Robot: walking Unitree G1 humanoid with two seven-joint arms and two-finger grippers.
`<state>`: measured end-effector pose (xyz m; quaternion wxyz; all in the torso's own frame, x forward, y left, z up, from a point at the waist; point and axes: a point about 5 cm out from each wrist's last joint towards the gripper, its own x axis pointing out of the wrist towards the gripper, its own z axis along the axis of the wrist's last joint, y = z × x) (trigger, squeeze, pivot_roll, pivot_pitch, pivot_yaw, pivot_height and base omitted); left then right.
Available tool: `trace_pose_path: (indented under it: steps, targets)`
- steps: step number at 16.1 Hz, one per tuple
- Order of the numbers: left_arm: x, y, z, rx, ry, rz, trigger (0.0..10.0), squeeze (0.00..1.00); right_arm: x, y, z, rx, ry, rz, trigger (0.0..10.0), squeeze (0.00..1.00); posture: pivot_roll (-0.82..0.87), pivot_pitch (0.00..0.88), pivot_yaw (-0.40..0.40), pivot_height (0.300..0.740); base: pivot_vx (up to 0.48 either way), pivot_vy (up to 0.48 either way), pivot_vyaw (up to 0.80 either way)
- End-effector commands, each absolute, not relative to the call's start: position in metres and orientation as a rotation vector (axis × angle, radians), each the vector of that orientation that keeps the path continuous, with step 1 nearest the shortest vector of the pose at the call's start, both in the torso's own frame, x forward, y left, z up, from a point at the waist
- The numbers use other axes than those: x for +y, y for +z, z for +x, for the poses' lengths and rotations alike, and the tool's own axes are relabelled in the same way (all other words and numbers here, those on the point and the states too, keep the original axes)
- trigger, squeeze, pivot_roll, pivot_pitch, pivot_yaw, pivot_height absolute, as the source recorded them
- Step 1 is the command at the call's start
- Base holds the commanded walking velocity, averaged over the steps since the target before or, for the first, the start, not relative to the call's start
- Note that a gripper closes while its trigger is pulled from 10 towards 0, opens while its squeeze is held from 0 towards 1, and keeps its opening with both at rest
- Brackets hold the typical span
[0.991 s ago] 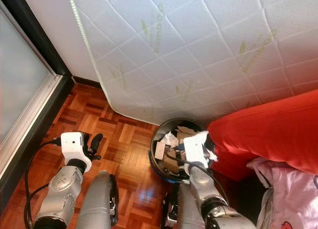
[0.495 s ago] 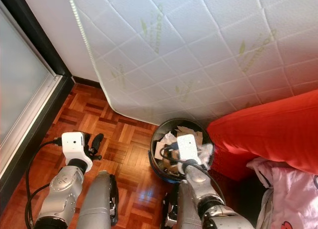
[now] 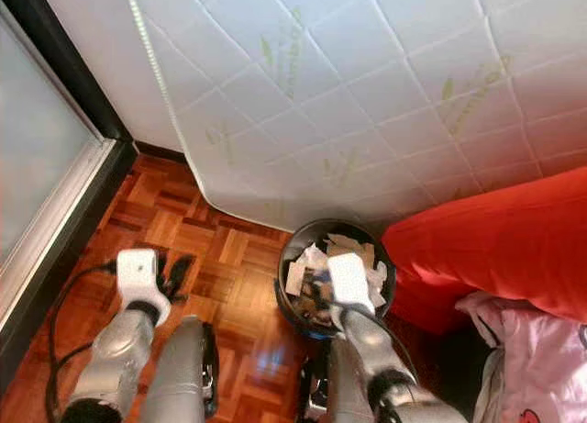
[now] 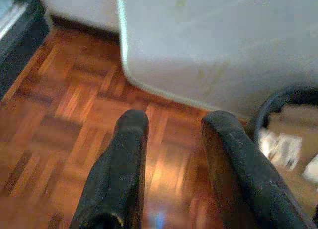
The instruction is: Clean up the room
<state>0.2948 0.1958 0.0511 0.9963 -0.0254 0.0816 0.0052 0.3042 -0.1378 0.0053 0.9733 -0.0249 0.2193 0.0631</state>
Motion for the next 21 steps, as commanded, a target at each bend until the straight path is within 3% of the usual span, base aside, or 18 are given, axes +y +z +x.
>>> trace_pose_path:
  steps: [1,4,7,12,18,21]
  targets:
    - [0.209,0.027,0.282,0.266,0.053,-0.045,10.0,0.0,-0.153,-0.016,0.283,0.542,0.04,0.029,10.0,0.0,0.18,0.262,-0.057,0.637,0.0,0.0,0.0]
    - [0.223,-0.003,0.267,0.433,0.077,-0.013,10.0,0.0,-0.181,-0.039,0.254,0.632,-0.13,0.136,10.0,0.0,0.15,0.193,-0.043,0.672,0.0,0.0,0.0]
    - [0.227,-0.016,0.259,0.512,0.113,-0.029,10.0,0.0,-0.195,-0.047,0.24,0.673,-0.183,0.127,10.0,0.0,0.13,0.13,-0.04,0.702,0.0,0.0,0.0]
    - [0.213,-0.037,0.248,0.658,0.083,-0.041,10.0,0.0,-0.195,-0.041,0.248,0.639,-0.228,0.203,10.0,0.0,0.08,0.002,-0.045,0.74,0.0,0.0,0.0]
    - [0.213,-0.057,0.223,0.768,0.156,-0.085,10.0,0.0,-0.198,-0.069,0.206,0.809,-0.234,0.15,10.0,0.0,0.06,0.0,-0.031,0.74,0.0,0.0,0.0]
    - [0.213,-0.058,0.221,0.778,0.146,-0.071,10.0,0.0,-0.196,-0.073,0.2,0.828,-0.229,0.152,10.0,0.0,0.03,0.0,-0.004,0.74,0.0,0.0,0.0]
